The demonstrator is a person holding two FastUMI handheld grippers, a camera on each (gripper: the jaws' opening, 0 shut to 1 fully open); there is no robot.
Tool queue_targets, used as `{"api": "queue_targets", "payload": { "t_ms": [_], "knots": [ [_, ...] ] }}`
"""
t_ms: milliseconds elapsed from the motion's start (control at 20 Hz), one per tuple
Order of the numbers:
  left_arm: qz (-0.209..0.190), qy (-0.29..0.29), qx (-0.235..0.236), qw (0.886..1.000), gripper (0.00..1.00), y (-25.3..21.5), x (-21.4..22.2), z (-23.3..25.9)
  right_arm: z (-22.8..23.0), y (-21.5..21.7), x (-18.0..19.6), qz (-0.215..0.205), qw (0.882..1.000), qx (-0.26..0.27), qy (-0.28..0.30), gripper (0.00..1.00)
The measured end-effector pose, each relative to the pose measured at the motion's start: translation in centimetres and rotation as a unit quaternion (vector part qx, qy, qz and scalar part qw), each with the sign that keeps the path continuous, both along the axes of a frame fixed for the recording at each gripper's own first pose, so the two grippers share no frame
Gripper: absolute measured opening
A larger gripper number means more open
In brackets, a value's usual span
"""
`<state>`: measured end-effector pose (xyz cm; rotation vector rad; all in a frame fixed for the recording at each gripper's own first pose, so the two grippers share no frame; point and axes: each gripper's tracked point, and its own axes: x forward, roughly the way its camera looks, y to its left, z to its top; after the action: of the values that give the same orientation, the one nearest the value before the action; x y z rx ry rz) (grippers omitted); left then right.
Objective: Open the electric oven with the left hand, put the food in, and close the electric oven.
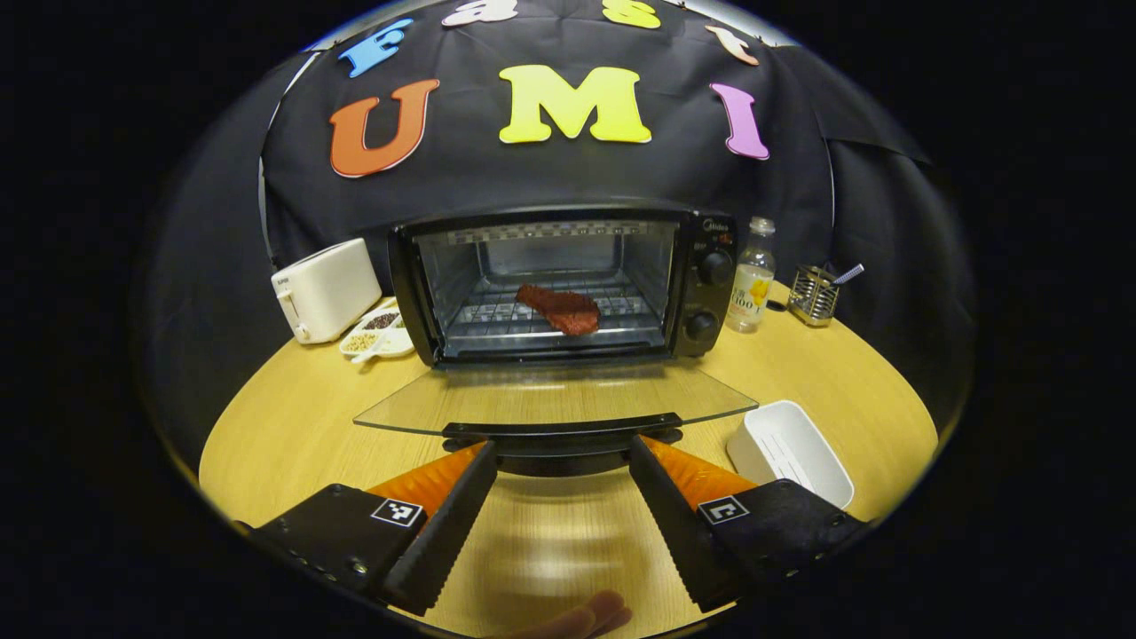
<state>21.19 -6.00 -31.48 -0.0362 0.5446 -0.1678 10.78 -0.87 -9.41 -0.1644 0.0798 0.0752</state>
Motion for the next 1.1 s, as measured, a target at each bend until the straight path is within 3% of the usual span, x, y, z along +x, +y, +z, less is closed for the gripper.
{"api": "queue_targets", "payload": {
  "t_ms": [300,600,850,1100],
  "knots": [
    [0.004,-0.025,-0.007,1.000,0.97,0.1,2.2,3.2,-0.1,-0.7,-0.5,-0.013,1.000,0.003,0.003,0.99],
    [0.001,-0.051,0.015,0.999,0.97,0.1,5.1,5.8,0.2,-1.2,-1.6,-0.029,1.000,0.005,0.004,0.99],
    [0.003,-0.074,0.001,0.997,0.97,0.0,8.5,7.8,1.6,-0.8,-2.9,-0.039,0.999,0.022,-0.004,0.99],
    [0.009,-0.101,-0.022,0.995,0.96,0.4,6.8,11.7,2.7,0.6,-4.5,-0.032,0.999,0.031,-0.012,0.99]
  ]
}}
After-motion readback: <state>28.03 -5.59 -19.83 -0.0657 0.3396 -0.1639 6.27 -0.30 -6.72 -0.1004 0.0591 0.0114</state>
